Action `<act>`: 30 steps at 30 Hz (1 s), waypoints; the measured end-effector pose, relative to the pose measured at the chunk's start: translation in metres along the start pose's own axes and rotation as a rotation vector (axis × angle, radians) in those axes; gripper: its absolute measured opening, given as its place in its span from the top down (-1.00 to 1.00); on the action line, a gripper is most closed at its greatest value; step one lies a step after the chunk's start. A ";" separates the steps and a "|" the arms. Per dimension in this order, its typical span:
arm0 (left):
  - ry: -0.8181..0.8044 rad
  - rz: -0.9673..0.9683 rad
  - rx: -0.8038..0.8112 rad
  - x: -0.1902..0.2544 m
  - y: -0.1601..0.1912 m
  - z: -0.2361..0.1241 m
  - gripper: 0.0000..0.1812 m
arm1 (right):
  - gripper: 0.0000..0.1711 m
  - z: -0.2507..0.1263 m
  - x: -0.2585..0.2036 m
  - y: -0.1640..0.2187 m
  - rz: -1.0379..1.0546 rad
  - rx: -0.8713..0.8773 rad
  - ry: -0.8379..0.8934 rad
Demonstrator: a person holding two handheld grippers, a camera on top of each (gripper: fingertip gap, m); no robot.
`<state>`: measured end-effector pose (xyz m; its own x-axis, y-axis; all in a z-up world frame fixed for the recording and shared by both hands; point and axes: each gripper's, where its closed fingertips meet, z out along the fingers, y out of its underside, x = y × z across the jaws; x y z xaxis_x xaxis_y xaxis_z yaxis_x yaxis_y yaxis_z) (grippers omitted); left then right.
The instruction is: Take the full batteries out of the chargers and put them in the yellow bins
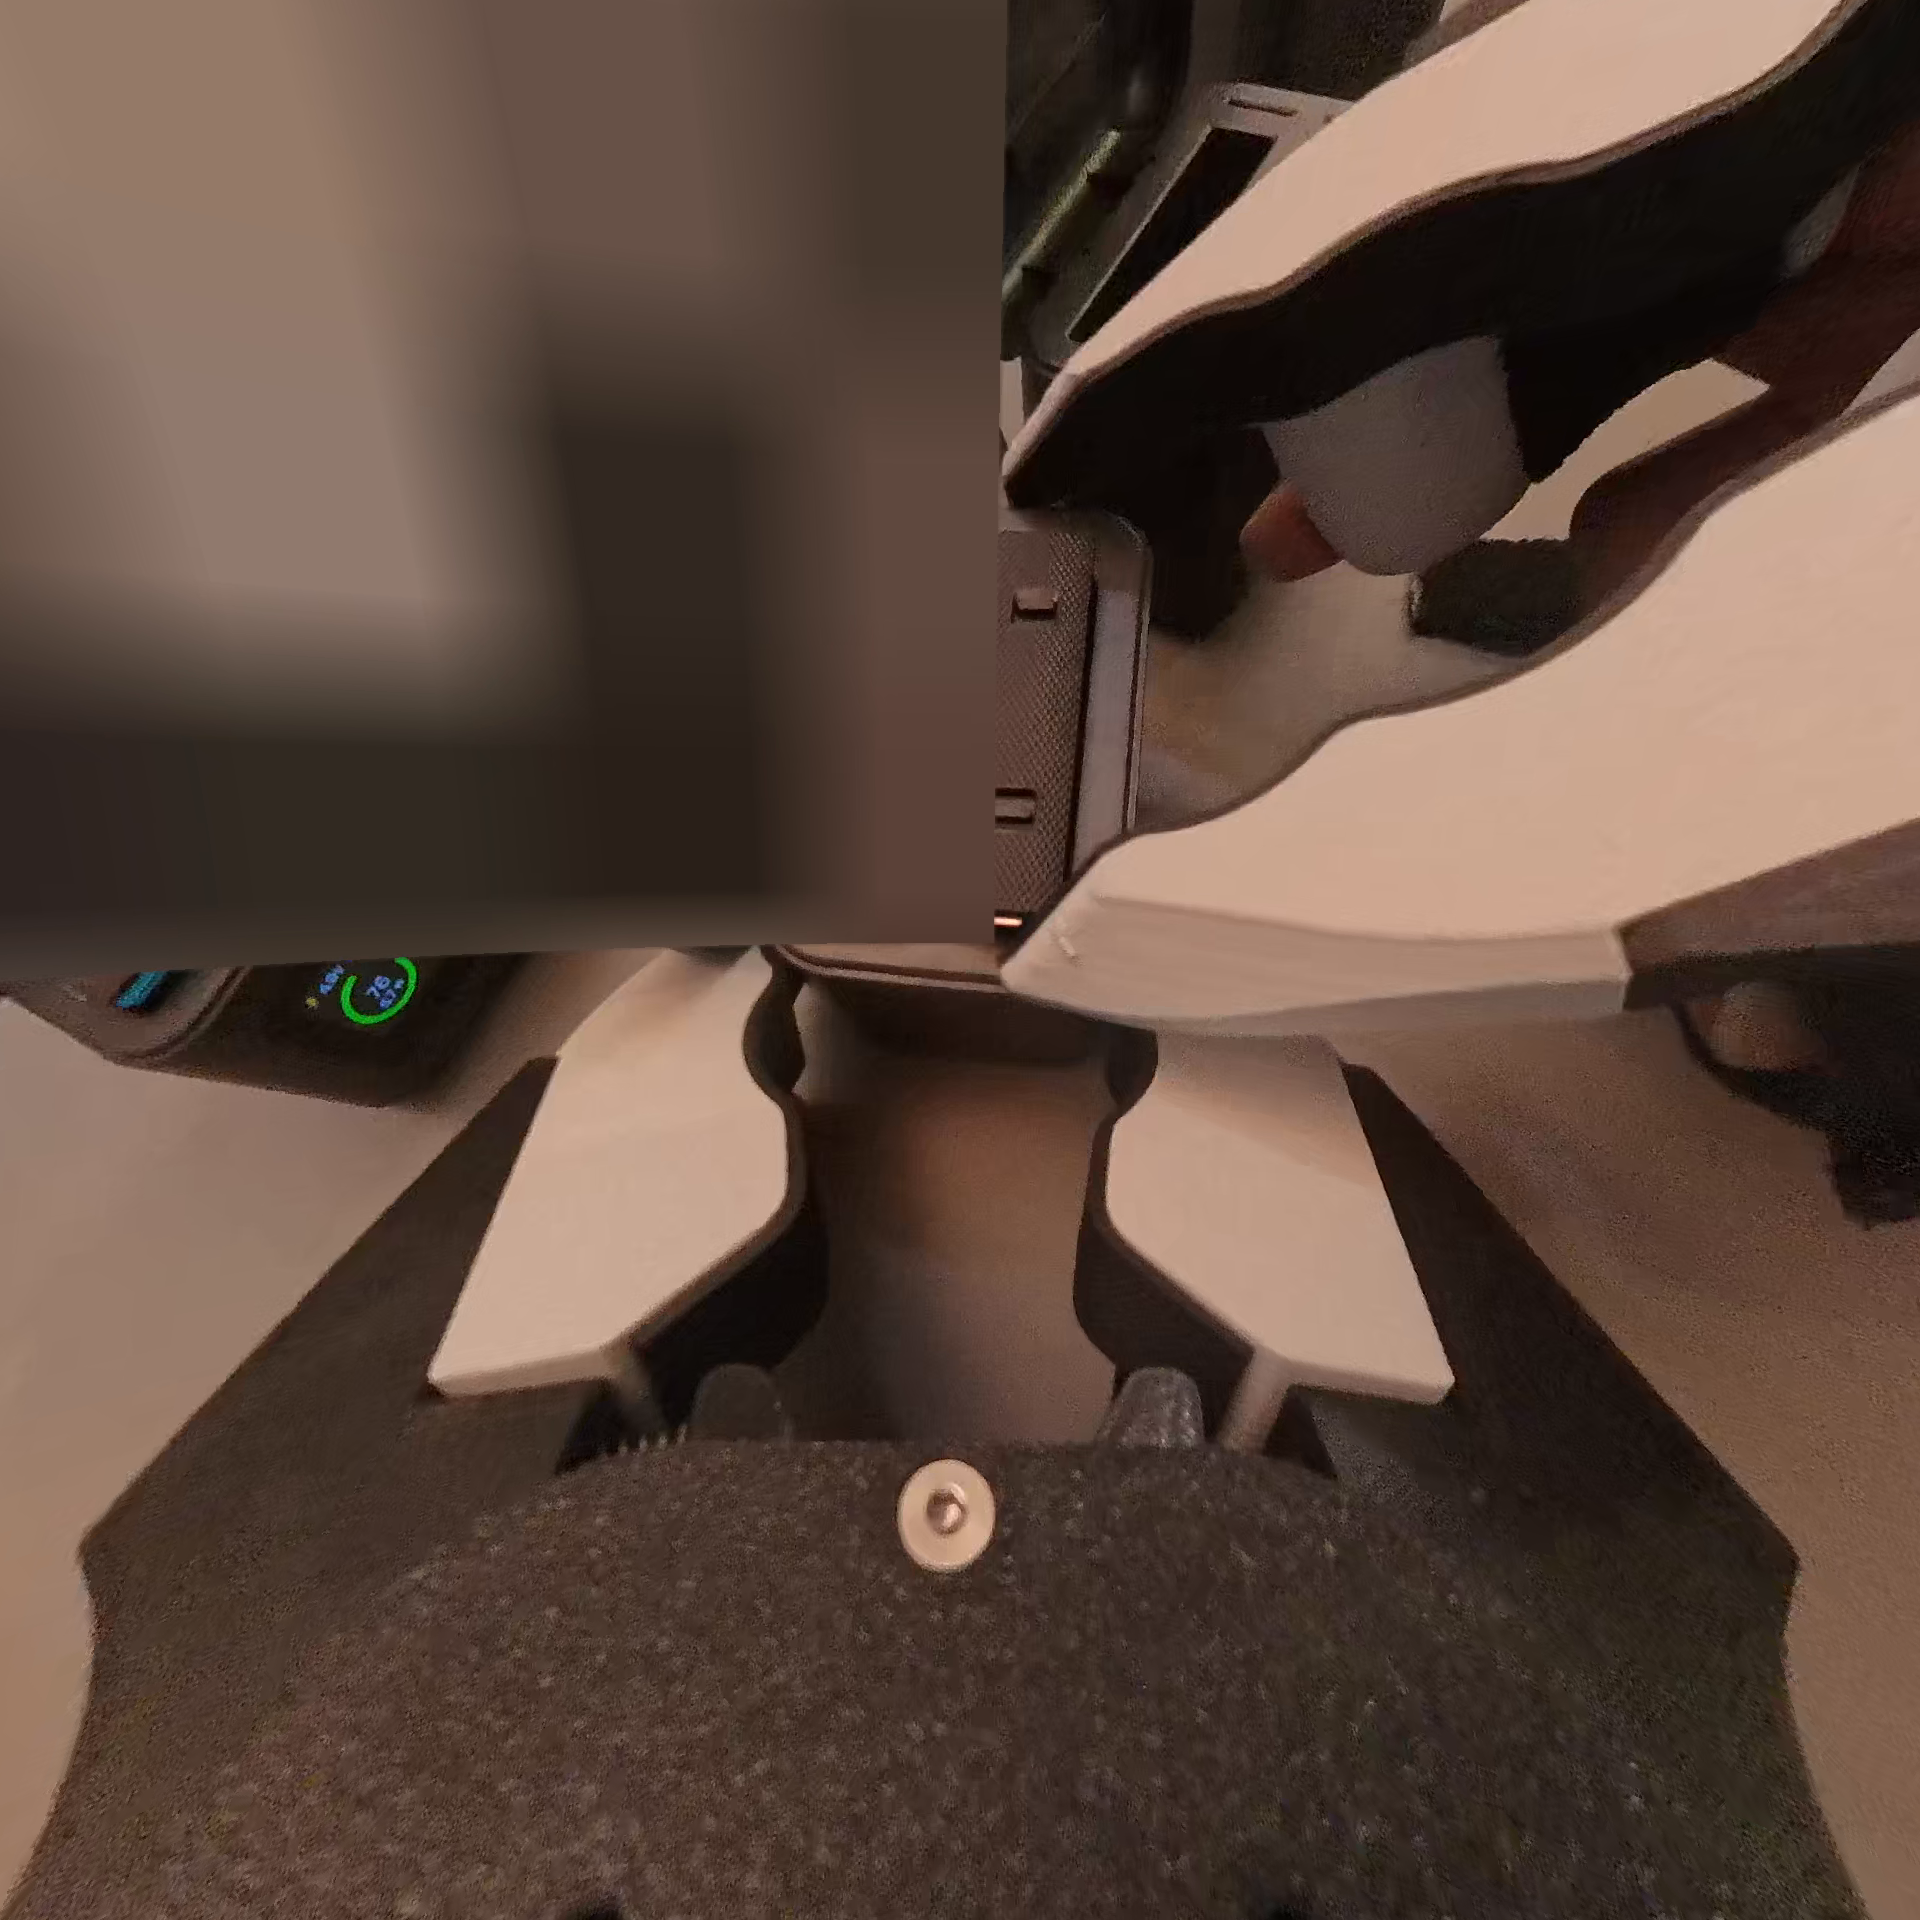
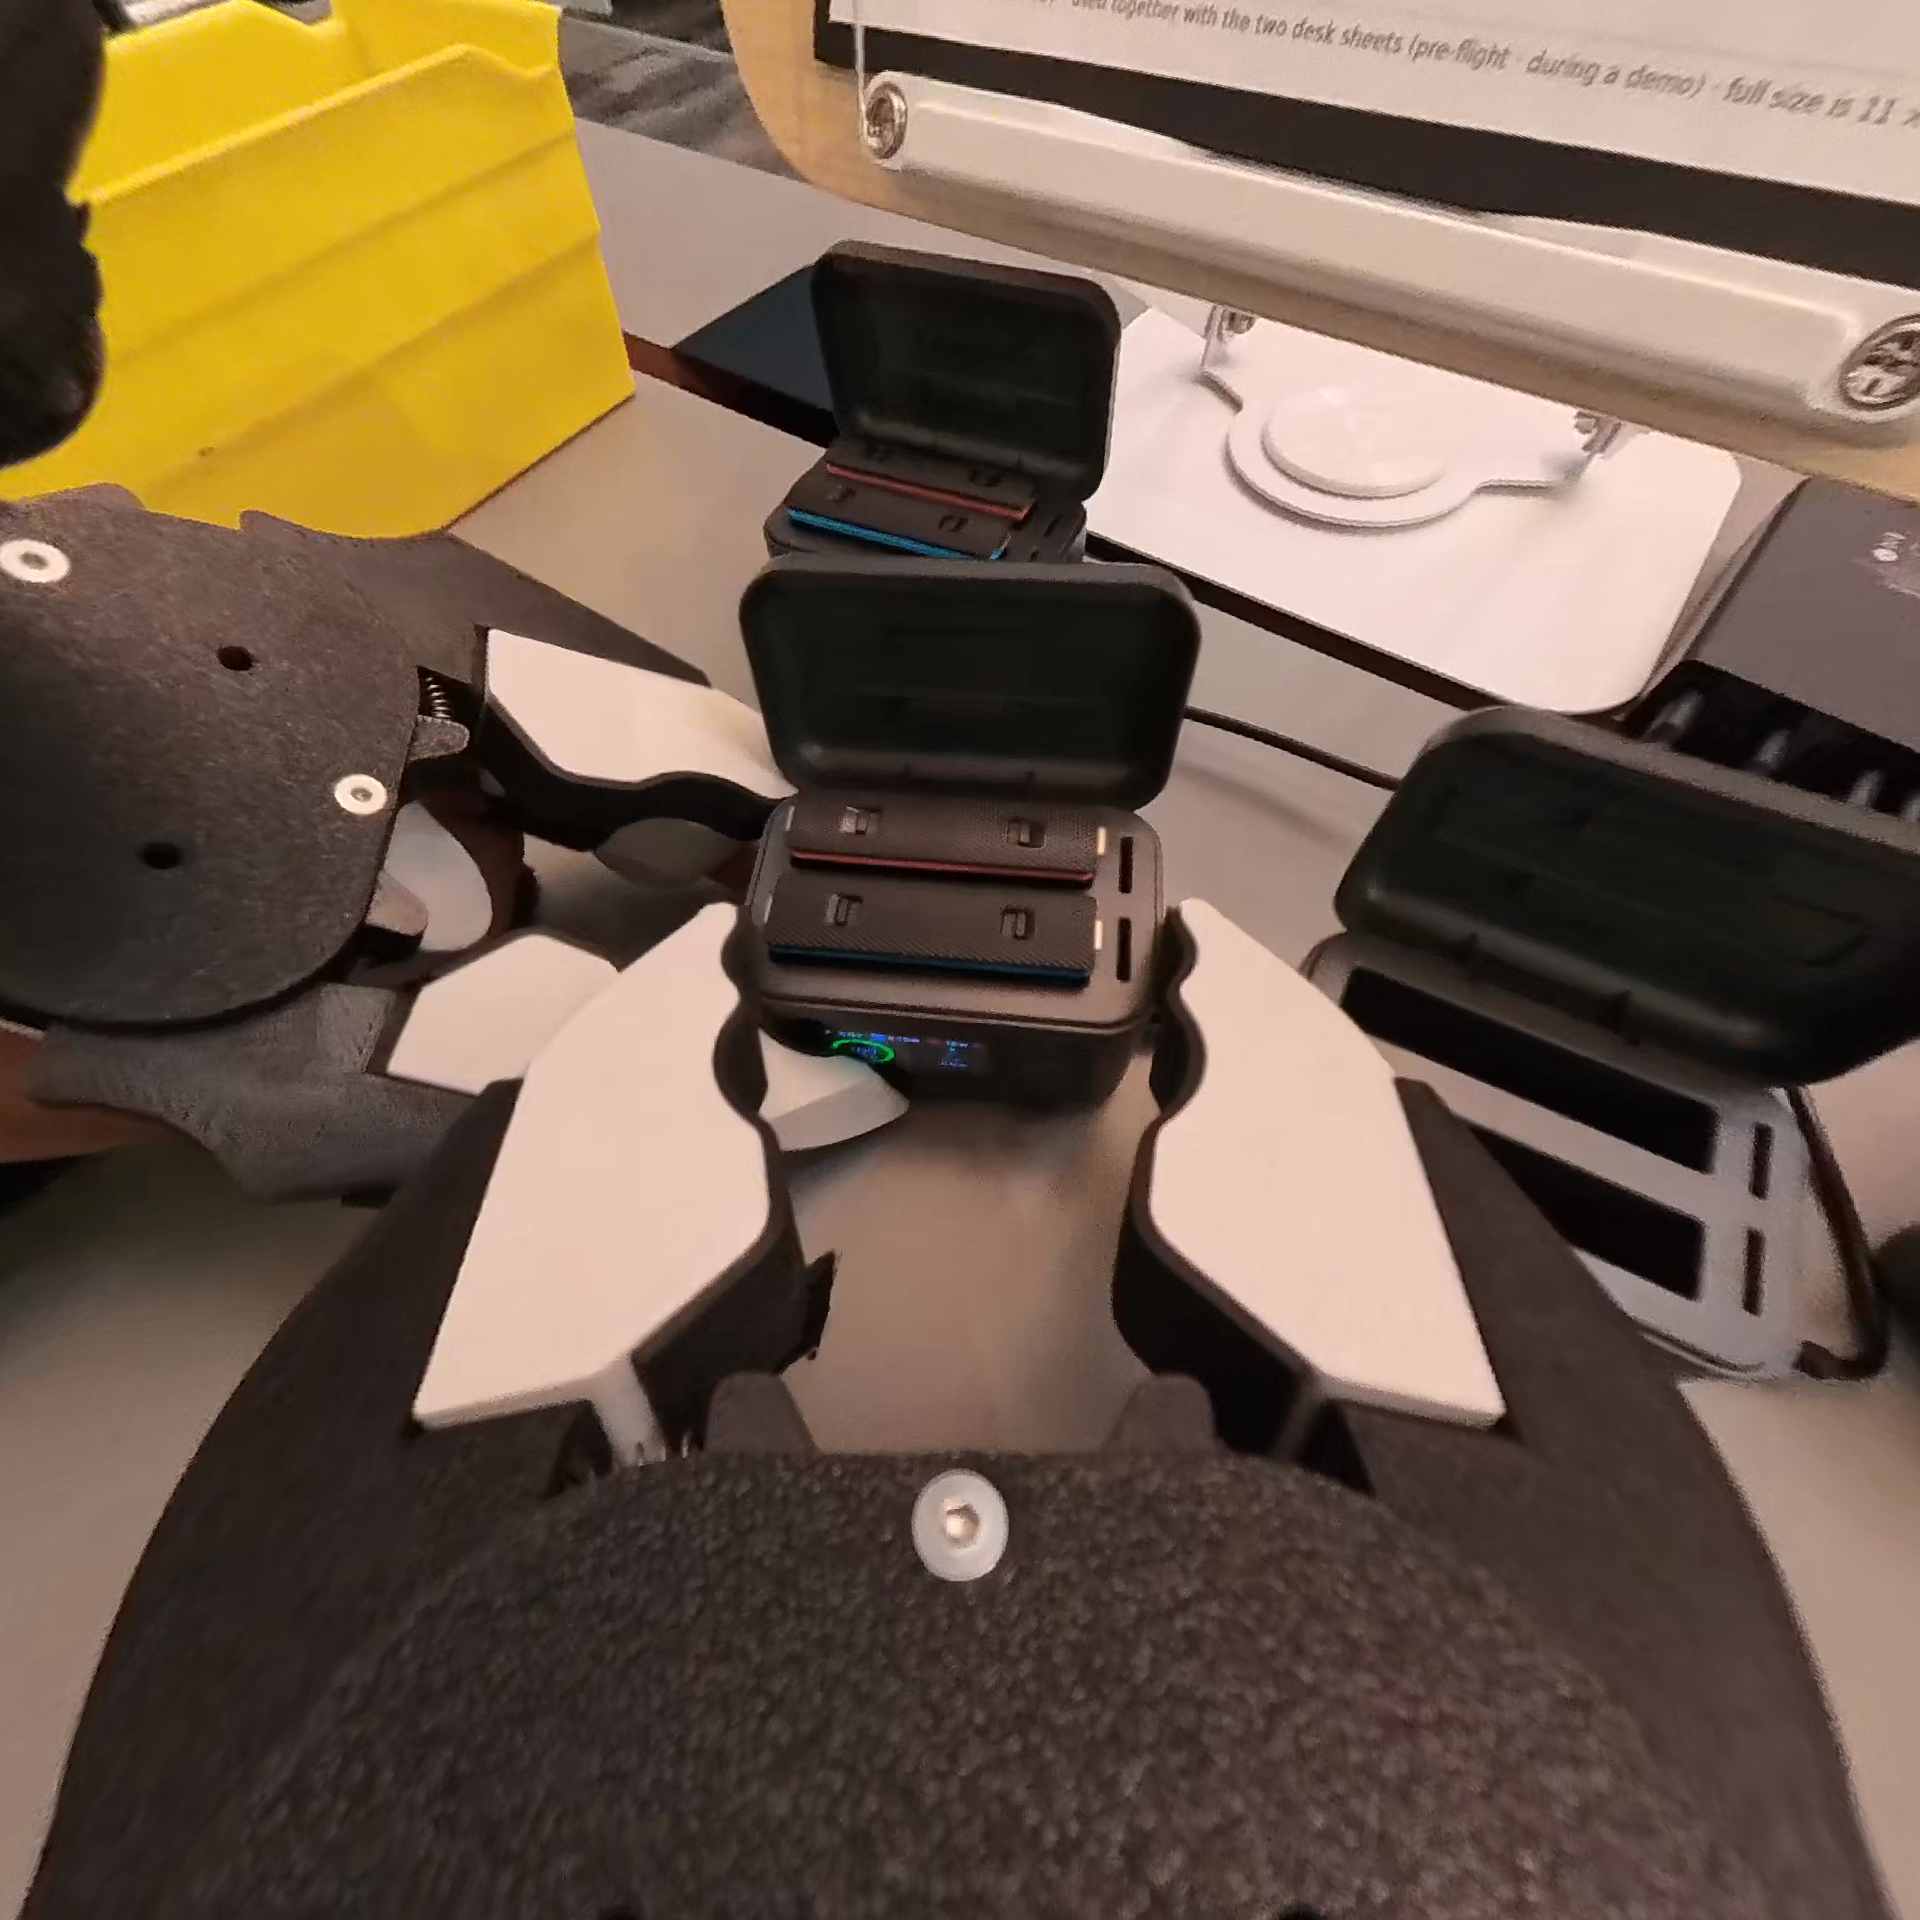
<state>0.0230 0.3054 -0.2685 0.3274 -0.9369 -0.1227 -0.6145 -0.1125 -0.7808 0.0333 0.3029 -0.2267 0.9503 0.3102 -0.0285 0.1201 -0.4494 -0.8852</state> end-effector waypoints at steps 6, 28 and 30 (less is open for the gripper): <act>-0.024 -0.016 -0.020 0.009 -0.009 0.008 0.38 | 0.29 -0.008 0.011 0.001 0.023 -0.008 0.061; 0.057 -0.012 0.013 0.019 -0.011 0.012 0.37 | 0.32 -0.041 0.020 -0.041 0.024 0.126 0.068; 0.067 -0.008 0.015 0.019 -0.011 0.011 0.37 | 0.31 -0.048 0.021 -0.049 0.007 0.128 0.055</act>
<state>0.0445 0.2923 -0.2691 0.2832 -0.9561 -0.0760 -0.6015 -0.1153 -0.7905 0.0610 0.2908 -0.1617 0.9658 0.2590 -0.0123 0.0792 -0.3400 -0.9371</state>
